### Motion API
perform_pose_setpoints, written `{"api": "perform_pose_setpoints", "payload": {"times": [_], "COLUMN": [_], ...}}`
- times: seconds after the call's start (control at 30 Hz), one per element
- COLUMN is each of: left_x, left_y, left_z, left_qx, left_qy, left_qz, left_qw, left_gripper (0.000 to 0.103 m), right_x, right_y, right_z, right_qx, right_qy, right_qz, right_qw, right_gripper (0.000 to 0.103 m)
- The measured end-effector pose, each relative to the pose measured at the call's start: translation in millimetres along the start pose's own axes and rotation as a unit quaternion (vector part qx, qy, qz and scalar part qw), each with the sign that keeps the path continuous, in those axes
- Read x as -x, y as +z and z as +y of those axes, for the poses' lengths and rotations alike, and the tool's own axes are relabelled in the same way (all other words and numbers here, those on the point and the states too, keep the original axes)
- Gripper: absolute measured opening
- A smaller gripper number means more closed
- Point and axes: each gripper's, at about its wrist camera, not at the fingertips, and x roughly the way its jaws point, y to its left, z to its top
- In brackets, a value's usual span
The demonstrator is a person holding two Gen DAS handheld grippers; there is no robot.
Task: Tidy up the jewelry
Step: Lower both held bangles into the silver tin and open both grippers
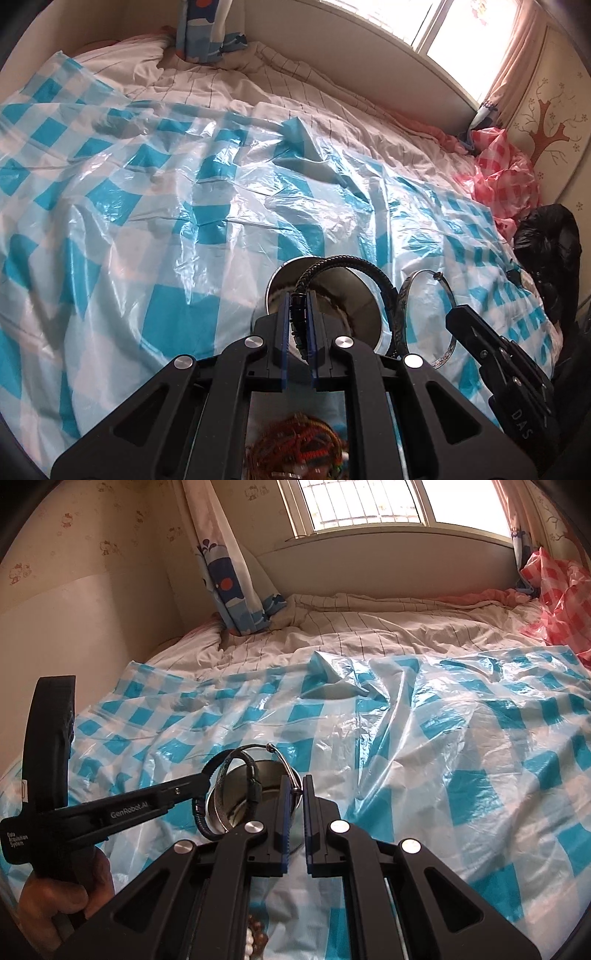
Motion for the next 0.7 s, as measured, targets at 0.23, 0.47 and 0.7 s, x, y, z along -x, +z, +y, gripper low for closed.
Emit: {"api": "perform_pose_setpoints", "payload": {"times": [0.23,0.47,0.7], "left_x": [-21,-17,13], "left_y": [1,3,4], "left_z": [6,15,28], "left_qx": [0.009,0.019,0.038], "left_qy": [0.012,0.011,0.042], "left_qz": [0.023,0.017,-0.023], "left_qw": [0.9996,0.9996,0.9981], "left_gripper": [0.008,0.009,0.039], "right_x": [-24,-45,-59], "right_y": [4,3,2], "right_z": [-1,4,13], "right_qx": [-0.004,-0.002,0.004], "right_qy": [-0.005,-0.001,0.008], "right_qz": [0.018,0.039,0.050], "right_qw": [1.000,0.999,0.999], "right_gripper": [0.007,0.007,0.007]}}
